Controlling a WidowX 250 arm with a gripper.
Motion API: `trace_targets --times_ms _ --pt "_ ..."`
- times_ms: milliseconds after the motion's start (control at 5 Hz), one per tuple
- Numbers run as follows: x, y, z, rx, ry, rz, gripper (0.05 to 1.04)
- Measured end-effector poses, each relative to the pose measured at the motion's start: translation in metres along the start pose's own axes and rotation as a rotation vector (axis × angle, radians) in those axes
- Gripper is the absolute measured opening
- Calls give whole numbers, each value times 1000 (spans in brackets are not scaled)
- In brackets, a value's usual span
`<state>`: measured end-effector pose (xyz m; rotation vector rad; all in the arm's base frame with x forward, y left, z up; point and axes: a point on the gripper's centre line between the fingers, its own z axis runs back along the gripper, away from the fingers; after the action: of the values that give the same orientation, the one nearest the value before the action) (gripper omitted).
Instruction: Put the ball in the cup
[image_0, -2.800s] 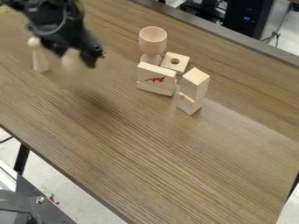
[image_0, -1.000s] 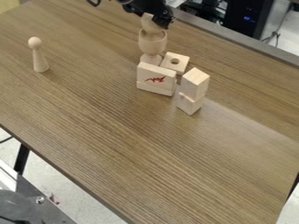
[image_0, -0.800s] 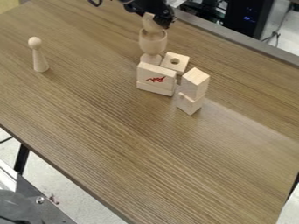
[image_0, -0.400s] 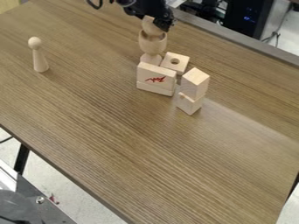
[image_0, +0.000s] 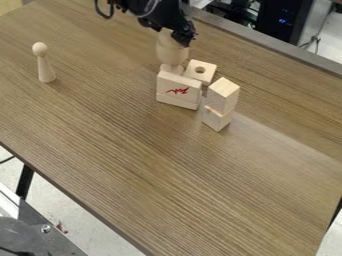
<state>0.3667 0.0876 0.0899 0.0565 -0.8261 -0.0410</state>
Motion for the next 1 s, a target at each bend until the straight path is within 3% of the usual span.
trace_targets --times_ms 200,600,800,1000 --pt "3 0 10 8 -14 -23 1006" --pt "15 -5 54 21 -77 -16 1001" --pt "-11 8 85 75 63 41 1001" --pt "-56 29 114 194 262 101 1001"
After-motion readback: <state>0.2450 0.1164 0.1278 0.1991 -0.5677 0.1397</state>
